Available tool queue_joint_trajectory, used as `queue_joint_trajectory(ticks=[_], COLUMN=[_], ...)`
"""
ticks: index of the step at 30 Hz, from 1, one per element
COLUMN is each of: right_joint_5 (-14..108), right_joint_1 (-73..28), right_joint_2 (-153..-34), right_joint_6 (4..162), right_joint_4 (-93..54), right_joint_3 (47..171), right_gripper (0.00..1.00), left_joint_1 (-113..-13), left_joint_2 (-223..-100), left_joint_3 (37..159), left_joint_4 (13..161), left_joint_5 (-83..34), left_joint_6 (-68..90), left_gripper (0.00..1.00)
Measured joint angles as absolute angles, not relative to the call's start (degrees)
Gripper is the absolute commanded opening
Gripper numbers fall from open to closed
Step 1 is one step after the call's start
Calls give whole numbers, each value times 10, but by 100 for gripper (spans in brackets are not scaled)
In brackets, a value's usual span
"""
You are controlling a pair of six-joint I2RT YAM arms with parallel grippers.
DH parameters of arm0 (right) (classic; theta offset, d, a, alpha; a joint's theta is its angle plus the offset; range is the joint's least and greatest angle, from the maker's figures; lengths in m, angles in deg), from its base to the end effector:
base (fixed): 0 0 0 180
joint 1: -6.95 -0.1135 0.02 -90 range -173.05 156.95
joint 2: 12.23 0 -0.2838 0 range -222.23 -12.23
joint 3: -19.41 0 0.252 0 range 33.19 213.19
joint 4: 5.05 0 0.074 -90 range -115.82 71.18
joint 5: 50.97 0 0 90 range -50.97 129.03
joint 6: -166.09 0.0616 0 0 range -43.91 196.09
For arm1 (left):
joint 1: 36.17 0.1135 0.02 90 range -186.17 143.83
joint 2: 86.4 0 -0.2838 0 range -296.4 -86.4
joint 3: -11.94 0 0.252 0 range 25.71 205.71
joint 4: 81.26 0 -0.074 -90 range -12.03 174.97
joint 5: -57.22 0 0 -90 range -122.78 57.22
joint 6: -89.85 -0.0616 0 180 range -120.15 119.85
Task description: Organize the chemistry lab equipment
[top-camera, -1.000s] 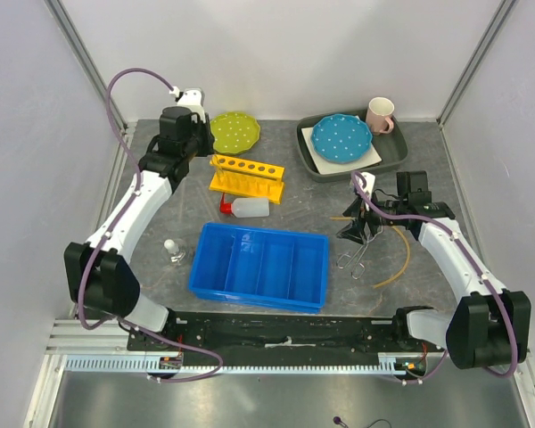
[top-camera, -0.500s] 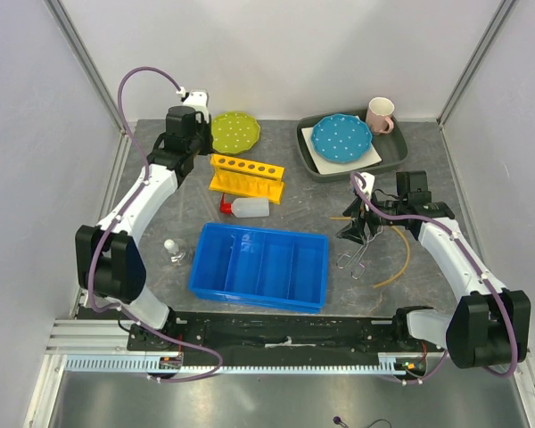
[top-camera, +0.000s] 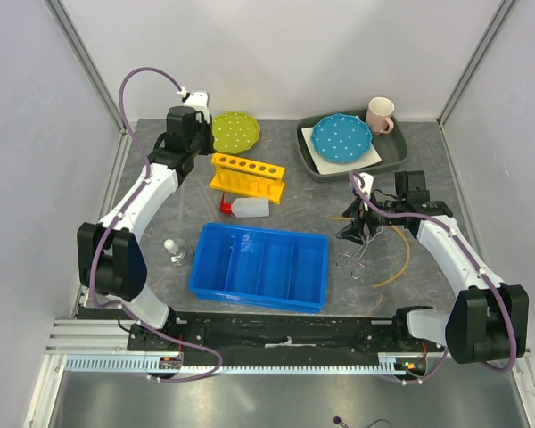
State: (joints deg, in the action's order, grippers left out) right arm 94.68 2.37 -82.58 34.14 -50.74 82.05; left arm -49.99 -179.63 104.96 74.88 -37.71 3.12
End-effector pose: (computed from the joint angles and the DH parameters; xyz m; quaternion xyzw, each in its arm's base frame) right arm 0.2343 0.0698 0.2597 -0.4663 0.7135 0.3308 0.4050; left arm 0.4009 -0.0932 0.3407 0.0538 0.8368 -0.0451 0.5430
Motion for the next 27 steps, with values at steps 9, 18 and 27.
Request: queue_joint_trajectory(ticks=[9,18,27], right_joint_5=[947,947,948], right_joint_1=[27,27,27], right_joint_2=[-829,-829,-829], right_joint_6=[338,336,331], right_joint_4=[-508,-510,-510], right_joint_3=[820,820,820], right_gripper=[75,75,75], left_joint_1=[-500,-498,-498], left_joint_2=[-1788,-1777,-1788], left_joint_3=[1050,1050,1053], left_joint_4=[754,761,761], left_joint_5=[-369,-367,-367], left_joint_6=[31,31,25], left_gripper=[8,8,7])
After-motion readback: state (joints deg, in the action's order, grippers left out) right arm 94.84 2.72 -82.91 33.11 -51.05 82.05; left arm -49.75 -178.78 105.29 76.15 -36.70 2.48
